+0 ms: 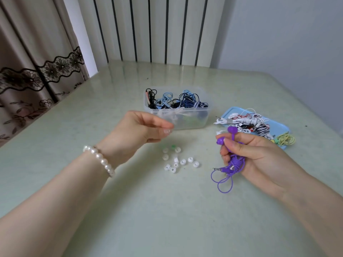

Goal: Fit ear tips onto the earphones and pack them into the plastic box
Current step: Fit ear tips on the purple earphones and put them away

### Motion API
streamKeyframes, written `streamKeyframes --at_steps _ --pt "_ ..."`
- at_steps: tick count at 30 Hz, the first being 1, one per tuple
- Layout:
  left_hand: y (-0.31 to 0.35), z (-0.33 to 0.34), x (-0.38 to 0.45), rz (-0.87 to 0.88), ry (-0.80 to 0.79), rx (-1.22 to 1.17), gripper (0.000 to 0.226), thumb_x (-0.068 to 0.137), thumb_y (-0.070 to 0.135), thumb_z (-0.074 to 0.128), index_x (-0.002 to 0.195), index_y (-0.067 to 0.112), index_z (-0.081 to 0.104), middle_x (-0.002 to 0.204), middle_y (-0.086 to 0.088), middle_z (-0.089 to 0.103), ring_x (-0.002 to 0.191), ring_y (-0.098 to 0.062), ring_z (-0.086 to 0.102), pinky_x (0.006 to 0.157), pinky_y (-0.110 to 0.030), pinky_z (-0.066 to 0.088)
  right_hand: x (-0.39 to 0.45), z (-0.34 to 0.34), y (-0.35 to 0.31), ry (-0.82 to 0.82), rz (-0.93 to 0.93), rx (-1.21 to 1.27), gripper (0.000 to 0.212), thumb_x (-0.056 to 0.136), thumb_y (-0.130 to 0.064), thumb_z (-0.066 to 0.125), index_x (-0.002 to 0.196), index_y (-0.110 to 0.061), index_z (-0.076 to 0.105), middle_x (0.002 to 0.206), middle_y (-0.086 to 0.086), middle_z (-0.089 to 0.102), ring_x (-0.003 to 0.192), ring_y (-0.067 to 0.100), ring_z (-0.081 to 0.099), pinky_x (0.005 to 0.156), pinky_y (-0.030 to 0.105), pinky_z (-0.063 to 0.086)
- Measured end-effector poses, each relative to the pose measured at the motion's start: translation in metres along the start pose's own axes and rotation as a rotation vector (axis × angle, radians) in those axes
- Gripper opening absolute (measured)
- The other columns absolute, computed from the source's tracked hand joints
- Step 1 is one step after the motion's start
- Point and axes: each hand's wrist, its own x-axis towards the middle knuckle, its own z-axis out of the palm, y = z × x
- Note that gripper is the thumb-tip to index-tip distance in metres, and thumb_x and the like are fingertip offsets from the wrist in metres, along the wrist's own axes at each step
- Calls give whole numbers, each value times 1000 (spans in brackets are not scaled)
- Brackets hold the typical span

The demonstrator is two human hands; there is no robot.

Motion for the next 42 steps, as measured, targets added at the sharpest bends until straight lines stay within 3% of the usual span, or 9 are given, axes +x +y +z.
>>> streamKeyframes --at_steps 8,13,16,25,28,31,35,39,42 --pt "-14 -6 8 93 1 475 27 72 -6 72 64 20 70 45 15 60 45 5 50 53 -4 40 4 -2 2 60 -15 -61 20 66 -11 56 83 -2 63 55 3 59 49 8 52 48 15 46" --pt "-21 9 5 225 -57 681 20 70 4 76 67 24 73 65 5 63 55 -3 53 57 -9 37 6 -1 6 69 -33 -78 19 65 -11 57 80 -2 63 55 3 59 49 8 53 48 15 46" --pt "-24 14 5 273 -67 809 14 71 6 75 77 19 76 69 12 55 61 -6 51 59 -5 35 7 -1 6 69 -35 -79 18 66 -11 57 80 -3 63 55 4 59 48 8 53 48 15 46" --pt "-18 9 4 253 -182 879 14 74 14 75 87 20 76 74 17 48 69 -3 46 64 -3 32 6 -2 8 53 -32 -92 21 67 -12 57 85 -2 64 55 2 60 49 8 53 48 16 46" --pt "-18 7 3 262 -216 891 11 74 15 75 83 21 75 77 16 48 73 -4 46 70 -12 36 6 -2 7 53 -37 -96 20 67 -12 57 84 -2 64 55 3 60 49 8 53 49 16 46" --pt "-20 7 4 283 -183 849 10 74 14 74 76 23 71 77 15 49 72 -3 47 68 -14 37 6 -2 7 54 -40 -99 20 66 -12 57 83 -3 64 55 3 60 49 9 53 50 16 46" --pt "-22 7 6 283 -8 674 12 77 12 71 70 21 68 65 10 62 50 5 50 55 -8 35 6 -2 7 57 -49 -99 20 65 -12 57 82 -3 64 56 3 61 50 9 54 51 16 48" --pt "-21 15 5 173 61 285 14 76 1 71 69 12 67 62 -1 69 57 -14 65 59 -25 53 6 -2 8 65 -50 -108 21 65 -12 58 82 -3 64 58 4 64 51 10 56 52 17 49" --pt "-16 23 -1 49 18 -53 14 74 -8 67 71 5 67 60 -3 69 55 -11 65 54 -18 52 5 0 8 69 -57 -107 20 64 -11 58 80 -2 64 59 4 66 51 10 58 52 17 50"
